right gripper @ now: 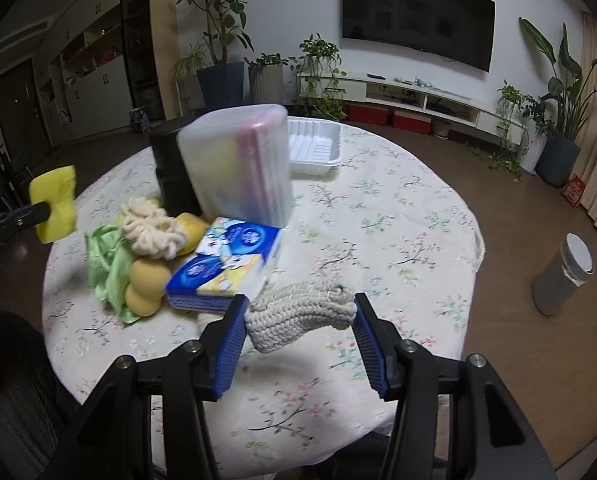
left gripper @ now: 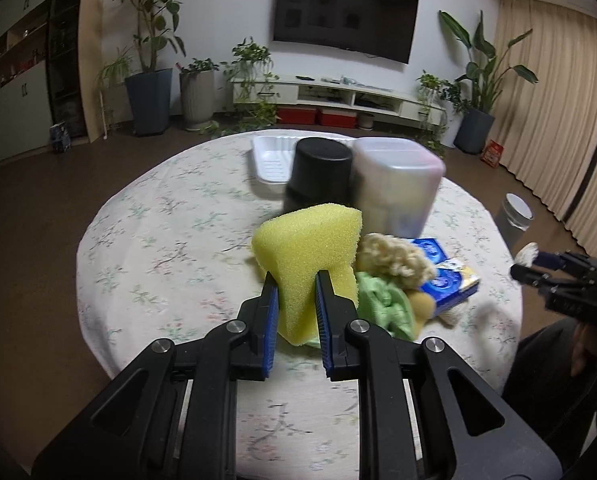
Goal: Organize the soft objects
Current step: 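Carry the yellow sponge and knitted scrubber over the white plastic tray with both tools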
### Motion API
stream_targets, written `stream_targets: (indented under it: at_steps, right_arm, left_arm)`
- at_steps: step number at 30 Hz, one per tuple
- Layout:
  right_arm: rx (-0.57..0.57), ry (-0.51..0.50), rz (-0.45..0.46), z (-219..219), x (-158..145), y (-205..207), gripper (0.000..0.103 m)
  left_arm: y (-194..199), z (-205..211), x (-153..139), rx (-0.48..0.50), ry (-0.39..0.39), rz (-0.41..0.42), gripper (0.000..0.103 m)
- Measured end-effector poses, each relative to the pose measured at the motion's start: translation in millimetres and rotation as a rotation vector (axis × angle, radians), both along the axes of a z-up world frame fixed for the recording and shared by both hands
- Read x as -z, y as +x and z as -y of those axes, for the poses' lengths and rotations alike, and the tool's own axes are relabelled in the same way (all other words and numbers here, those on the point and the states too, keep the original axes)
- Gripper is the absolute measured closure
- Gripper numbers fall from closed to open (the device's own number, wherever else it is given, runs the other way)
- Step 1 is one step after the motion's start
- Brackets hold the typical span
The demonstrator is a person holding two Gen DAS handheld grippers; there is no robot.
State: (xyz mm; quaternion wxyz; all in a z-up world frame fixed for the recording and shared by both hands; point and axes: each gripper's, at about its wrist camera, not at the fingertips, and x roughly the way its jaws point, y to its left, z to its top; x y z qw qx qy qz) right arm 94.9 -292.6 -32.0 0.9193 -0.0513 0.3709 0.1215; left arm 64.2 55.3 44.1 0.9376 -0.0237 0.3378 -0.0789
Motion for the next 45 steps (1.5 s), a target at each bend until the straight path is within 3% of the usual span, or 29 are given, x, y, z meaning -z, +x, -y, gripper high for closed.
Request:
stream_targets:
  at_steps: [9, 24, 32, 37, 45]
  right_arm:
    - [0.036, -0.052, 0.01, 17, -13, 37, 0.048]
    - [0.042, -0.08, 0.039, 20, -36, 133, 0.048]
    - [-0.001, -0.063, 0.019, 31, -50, 221, 0.048]
    - [-0.053, -0.107, 0.014, 21, -57, 278, 0.048]
    - [-0.167, -0.104, -0.039, -10, -39, 338, 0.048]
  left_arm:
    - [37, -38, 2, -0.047, 0.014, -0.029, 0.088]
    - [130, -52, -16, 0.004, 0.052, -0.032, 0.088]
    - [215, -41, -24, 0.087, 0.129, -0.058, 0.088]
    - [264, -24, -17, 0.145, 0.185, -0.086, 0.087]
    - [308, 8, -4, 0.238, 0.23, -0.11, 0.087]
